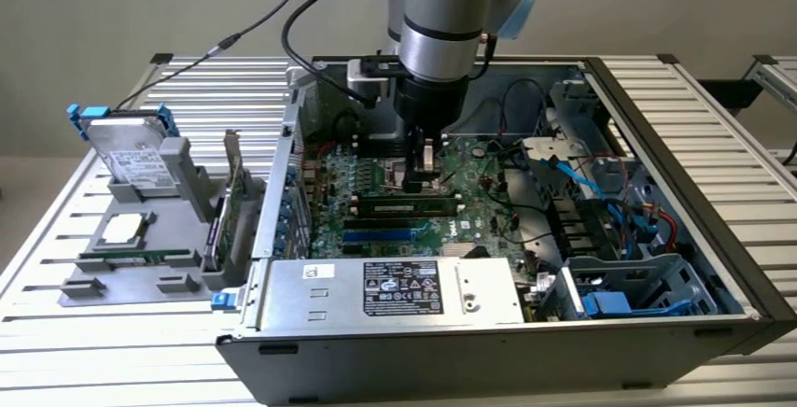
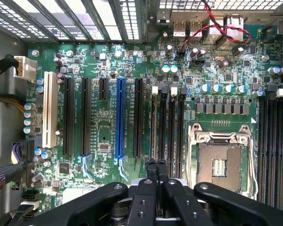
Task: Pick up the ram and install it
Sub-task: 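Press down the ram until it locks into place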
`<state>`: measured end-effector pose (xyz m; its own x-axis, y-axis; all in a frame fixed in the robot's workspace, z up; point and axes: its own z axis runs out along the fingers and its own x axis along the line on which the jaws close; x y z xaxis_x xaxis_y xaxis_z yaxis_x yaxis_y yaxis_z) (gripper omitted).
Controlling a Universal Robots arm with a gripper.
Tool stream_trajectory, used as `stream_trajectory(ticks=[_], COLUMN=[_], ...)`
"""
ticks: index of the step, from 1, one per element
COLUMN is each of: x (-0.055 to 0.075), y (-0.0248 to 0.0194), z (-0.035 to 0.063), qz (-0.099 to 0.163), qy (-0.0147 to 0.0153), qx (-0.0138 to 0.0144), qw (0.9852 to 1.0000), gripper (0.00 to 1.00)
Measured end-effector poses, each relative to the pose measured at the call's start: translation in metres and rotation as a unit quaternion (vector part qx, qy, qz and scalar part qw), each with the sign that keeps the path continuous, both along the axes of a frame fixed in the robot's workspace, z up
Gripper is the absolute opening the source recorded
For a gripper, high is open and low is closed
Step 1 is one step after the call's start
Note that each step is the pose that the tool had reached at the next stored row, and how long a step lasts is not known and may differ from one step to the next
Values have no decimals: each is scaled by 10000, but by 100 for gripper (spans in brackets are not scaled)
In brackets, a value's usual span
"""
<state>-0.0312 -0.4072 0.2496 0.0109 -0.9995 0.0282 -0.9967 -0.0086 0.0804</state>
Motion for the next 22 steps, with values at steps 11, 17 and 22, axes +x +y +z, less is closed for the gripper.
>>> stream_trajectory(ticks=[11,17,22], x=[215,339,340], y=[0,0,11], z=[-1,-38,-128], qz=[1,1,1], qy=[23,23,23], qx=[1,0,0], qw=[10000,10000,10000], gripper=[10,10,10])
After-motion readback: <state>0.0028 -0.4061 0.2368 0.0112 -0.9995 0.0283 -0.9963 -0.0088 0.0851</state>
